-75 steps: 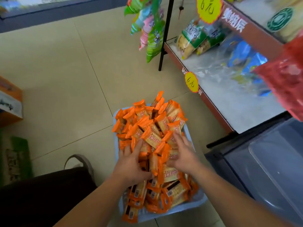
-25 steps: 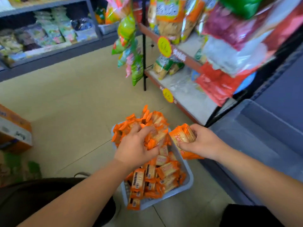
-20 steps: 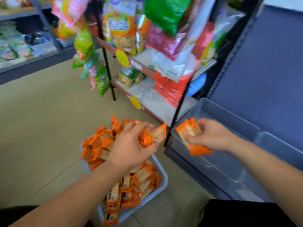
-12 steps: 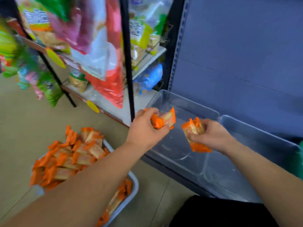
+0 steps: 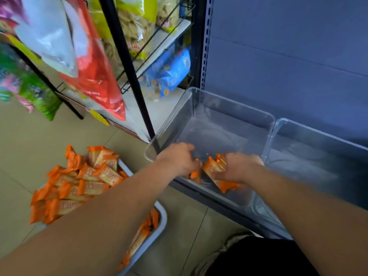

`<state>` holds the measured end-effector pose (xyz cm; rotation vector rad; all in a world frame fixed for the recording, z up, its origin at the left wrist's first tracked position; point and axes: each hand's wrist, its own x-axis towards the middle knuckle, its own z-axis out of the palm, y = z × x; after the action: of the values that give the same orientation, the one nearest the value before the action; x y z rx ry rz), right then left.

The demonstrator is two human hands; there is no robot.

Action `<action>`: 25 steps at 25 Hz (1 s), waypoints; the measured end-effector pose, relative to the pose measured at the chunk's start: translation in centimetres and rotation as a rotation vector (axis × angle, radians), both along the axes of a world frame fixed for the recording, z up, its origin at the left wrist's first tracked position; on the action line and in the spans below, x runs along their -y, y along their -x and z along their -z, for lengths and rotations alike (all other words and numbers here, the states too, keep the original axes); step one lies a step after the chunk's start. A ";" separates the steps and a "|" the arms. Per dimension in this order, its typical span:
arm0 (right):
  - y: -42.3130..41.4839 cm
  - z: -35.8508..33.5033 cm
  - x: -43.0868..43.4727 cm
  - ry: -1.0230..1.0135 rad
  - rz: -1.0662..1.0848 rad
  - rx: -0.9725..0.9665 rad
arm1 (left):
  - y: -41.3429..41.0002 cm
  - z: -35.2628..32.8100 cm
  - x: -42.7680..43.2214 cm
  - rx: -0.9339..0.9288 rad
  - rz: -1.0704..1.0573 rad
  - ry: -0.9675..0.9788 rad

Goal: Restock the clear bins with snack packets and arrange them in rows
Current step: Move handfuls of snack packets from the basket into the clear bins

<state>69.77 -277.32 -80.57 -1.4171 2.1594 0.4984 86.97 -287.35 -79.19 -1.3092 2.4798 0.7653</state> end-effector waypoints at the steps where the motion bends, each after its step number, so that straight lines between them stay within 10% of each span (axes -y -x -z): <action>1: 0.0 -0.2 0.2 -0.038 0.021 0.021 | -0.8 -0.7 -0.2 -0.045 -0.005 0.055; 10: -8.8 -7.3 1.9 0.317 -0.064 0.037 | -19.2 -2.3 -6.6 -0.690 -0.286 0.180; 14: -19.4 -9.2 2.2 0.590 -0.198 0.393 | -29.0 2.6 -8.3 -0.354 -0.609 0.006; 25: -29.0 8.9 0.5 -0.118 -0.410 0.391 | -38.3 11.1 -10.9 -0.013 -0.685 -0.357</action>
<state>98.79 -277.82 -89.46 -1.7312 1.5176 0.4387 125.25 -276.49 -90.34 -2.0037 1.7528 1.2809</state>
